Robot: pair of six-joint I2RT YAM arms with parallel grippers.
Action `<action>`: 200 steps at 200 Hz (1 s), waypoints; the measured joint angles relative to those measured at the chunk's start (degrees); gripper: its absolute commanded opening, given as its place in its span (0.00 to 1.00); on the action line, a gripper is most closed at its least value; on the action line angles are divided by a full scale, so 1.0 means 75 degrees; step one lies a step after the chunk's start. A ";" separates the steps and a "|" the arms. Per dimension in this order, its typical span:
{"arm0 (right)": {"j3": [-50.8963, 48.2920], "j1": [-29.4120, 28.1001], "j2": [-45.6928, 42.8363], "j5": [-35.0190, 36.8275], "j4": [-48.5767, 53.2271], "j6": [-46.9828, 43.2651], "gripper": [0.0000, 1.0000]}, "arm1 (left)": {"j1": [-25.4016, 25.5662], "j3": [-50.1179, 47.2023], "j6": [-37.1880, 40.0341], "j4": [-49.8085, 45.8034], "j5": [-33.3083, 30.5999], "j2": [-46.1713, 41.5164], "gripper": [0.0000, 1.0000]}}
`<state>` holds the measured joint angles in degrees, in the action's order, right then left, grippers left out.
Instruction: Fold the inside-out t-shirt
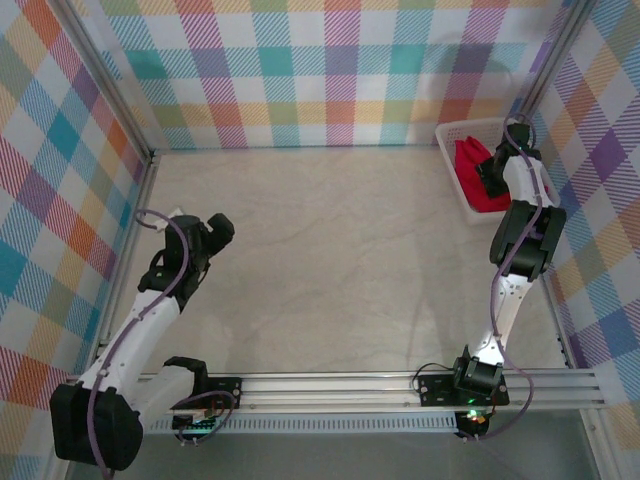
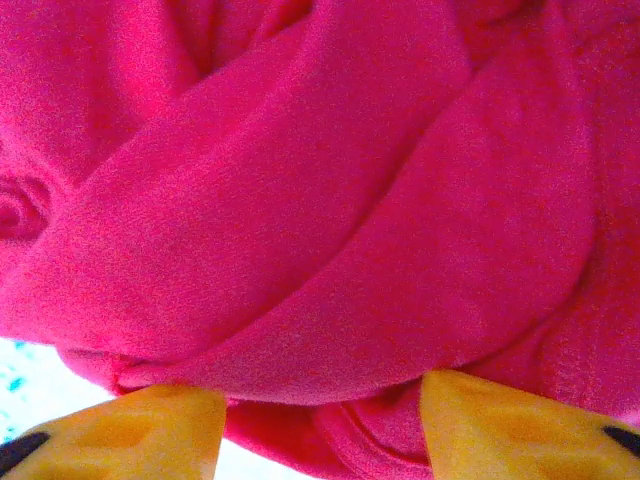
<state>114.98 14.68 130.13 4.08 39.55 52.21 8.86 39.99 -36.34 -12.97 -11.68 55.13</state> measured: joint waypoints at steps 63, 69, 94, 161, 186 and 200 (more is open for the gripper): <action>-0.0044 0.0000 -0.0035 0.0055 -0.0102 -0.0064 0.00 | 0.0000 -0.0038 -0.0067 -0.0149 -0.0201 -0.0618 0.92; -0.0175 0.0000 -0.0117 0.0058 -0.0169 -0.0085 0.00 | 0.0000 -0.0055 -0.0067 -0.0152 -0.0201 -0.0644 0.92; -0.0848 0.0000 -0.0609 0.0152 -0.0405 -0.0262 0.00 | 0.0000 -0.0117 -0.0070 -0.0233 -0.0189 -0.0679 0.90; -0.1821 0.0012 -0.1539 0.0012 -0.1183 -0.0624 0.00 | 0.0000 -0.0315 -0.0178 -0.0227 0.0009 -0.0659 0.88; -0.2736 0.0035 -0.1988 -0.0711 -0.2066 -0.0490 0.00 | 0.0000 -0.0315 -0.0187 -0.0105 0.0067 -0.0510 0.88; -0.3395 0.0041 -0.2291 -0.1303 -0.2783 -0.0277 0.00 | 0.0000 -0.0312 -0.0172 -0.0058 0.0149 -0.0353 0.88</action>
<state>89.52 14.98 112.95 -5.69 18.68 50.13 8.86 37.65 -37.63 -13.41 -10.57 52.49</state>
